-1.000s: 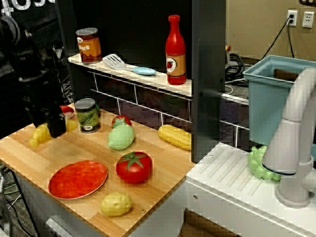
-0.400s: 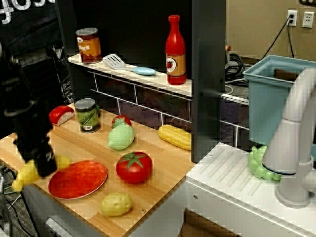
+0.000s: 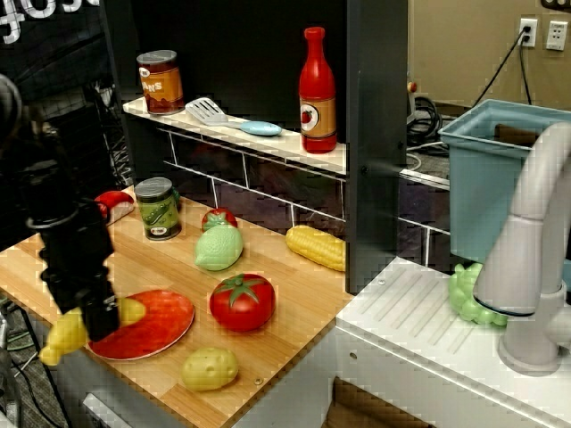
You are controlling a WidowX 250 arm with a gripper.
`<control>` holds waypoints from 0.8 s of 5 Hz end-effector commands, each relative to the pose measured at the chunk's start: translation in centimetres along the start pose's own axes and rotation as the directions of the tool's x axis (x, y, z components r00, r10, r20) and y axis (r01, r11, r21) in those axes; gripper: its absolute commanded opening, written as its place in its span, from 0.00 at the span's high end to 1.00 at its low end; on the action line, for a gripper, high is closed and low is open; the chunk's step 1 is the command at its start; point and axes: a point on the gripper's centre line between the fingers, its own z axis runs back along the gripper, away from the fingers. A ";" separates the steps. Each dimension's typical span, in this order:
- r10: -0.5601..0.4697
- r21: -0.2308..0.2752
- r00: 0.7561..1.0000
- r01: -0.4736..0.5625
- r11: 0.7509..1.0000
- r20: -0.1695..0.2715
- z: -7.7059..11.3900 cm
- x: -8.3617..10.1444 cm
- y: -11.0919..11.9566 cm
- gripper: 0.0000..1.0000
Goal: Put banana on plate
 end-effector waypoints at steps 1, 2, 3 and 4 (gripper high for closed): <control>0.015 0.057 0.999 -0.012 0.998 -0.047 -0.3 3.3 -2.0 1.00; 0.015 0.057 0.999 -0.012 0.998 -0.047 -0.3 3.3 -2.0 0.00; 0.015 0.057 0.999 -0.012 0.998 -0.047 -0.3 3.3 -2.0 0.00; 0.015 0.057 0.999 -0.012 0.998 -0.047 -0.3 3.3 -2.0 0.00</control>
